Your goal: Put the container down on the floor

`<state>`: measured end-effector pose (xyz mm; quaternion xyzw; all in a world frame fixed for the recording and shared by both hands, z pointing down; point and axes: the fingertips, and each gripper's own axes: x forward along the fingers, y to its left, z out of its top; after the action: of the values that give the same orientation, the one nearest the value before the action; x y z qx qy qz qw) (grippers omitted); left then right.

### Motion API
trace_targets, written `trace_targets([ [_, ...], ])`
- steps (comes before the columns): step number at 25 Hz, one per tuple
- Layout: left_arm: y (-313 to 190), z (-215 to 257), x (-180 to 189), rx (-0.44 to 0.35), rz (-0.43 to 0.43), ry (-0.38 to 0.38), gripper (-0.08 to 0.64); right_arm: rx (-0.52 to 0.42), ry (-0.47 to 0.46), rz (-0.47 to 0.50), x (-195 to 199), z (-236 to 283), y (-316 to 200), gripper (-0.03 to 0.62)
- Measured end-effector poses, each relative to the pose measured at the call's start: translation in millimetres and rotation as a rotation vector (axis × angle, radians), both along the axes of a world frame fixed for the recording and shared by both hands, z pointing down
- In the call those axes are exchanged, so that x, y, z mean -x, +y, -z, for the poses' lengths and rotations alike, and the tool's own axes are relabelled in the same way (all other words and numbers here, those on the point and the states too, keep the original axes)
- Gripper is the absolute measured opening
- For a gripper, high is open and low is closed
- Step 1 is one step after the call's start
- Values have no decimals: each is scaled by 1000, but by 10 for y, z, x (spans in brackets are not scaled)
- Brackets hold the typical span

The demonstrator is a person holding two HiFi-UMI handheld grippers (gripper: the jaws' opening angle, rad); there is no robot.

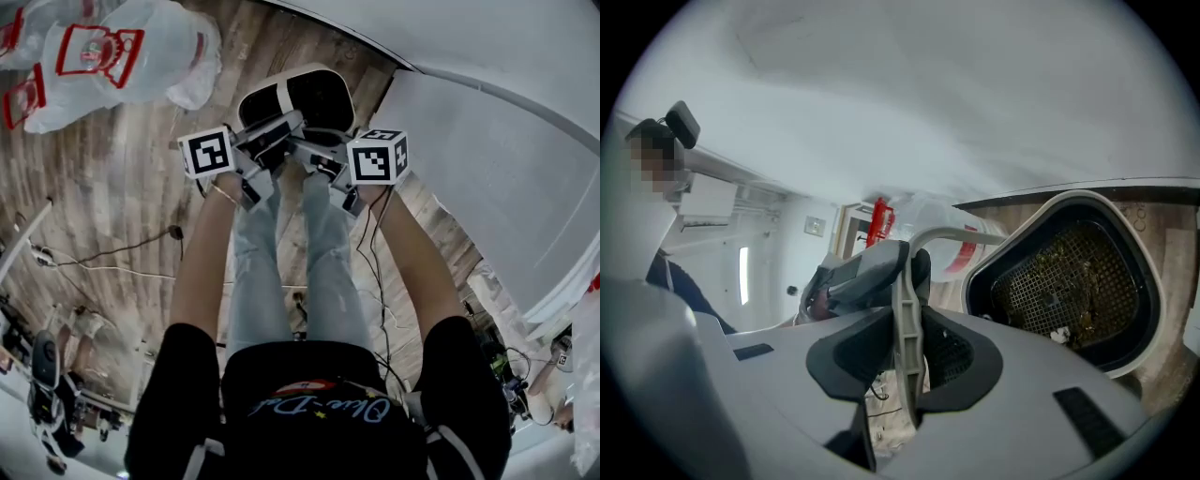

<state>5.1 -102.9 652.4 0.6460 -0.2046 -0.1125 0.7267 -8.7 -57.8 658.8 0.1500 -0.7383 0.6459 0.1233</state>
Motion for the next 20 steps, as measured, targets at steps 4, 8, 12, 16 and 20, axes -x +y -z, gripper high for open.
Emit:
trace_targets([
  [4,-42,-133,30,8,-2,-4,49,21,18,5,31,-138,-38,83],
  [8,-87,-349,86,19,-8,-18,49,54,38,1,81,-346,-83,86],
  [12,-149,-414,75,25,-2,-15,49,73,49,-13,71,-410,-147,86],
  [16,-224,-517,95,45,11,-16,49,85,79,3,83,-518,-223,89],
  [20,-228,-641,88,46,13,-18,49,98,97,12,73,-639,-222,89],
])
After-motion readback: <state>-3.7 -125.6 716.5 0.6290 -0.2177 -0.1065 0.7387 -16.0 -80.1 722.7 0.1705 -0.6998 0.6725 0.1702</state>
